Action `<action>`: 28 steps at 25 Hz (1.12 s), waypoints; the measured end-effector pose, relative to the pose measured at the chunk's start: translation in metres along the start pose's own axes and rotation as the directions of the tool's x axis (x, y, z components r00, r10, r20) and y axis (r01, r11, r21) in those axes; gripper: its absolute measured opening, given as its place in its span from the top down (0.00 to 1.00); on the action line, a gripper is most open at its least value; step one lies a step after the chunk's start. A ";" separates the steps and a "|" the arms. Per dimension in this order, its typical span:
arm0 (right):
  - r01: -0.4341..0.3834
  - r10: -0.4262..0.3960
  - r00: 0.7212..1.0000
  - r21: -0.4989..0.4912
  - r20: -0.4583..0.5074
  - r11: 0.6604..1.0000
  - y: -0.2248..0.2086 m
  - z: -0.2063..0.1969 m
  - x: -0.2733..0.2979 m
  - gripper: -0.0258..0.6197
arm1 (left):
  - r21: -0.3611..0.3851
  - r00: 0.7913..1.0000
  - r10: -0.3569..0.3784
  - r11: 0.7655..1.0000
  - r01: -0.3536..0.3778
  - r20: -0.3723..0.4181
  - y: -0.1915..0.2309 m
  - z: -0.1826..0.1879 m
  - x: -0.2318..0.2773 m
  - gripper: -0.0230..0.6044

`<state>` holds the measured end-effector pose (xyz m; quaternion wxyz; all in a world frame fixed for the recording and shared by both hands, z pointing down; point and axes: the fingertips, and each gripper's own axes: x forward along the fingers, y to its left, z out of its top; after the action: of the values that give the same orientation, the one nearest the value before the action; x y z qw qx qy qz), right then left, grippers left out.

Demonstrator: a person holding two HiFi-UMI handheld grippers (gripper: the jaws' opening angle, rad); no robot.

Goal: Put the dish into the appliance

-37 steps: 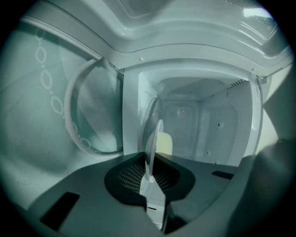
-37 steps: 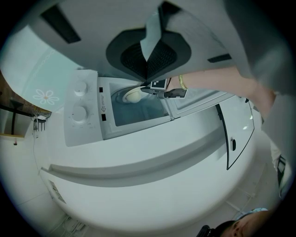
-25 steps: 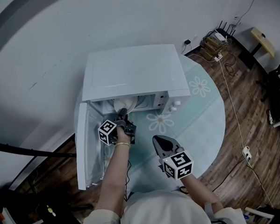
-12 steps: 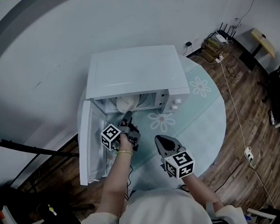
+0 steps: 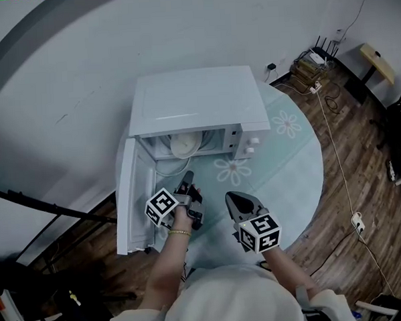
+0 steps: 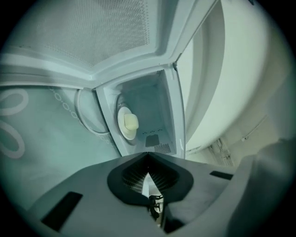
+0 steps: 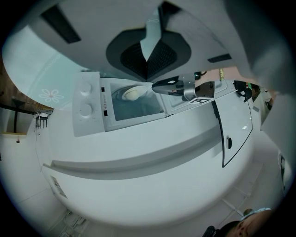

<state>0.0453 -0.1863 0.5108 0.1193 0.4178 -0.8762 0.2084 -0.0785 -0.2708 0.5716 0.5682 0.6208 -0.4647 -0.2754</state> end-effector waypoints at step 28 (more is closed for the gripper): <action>-0.012 0.012 0.999 -0.012 0.036 1.000 0.020 -0.010 -0.054 0.95 | 0.397 0.977 -0.024 0.912 0.108 -0.210 -0.055 -0.080 -0.119 0.94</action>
<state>0.0635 -0.1336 0.4934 0.1048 0.4155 -0.8819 0.1965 -0.0440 -0.1328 0.5124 0.4612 0.7651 -0.4306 -0.1282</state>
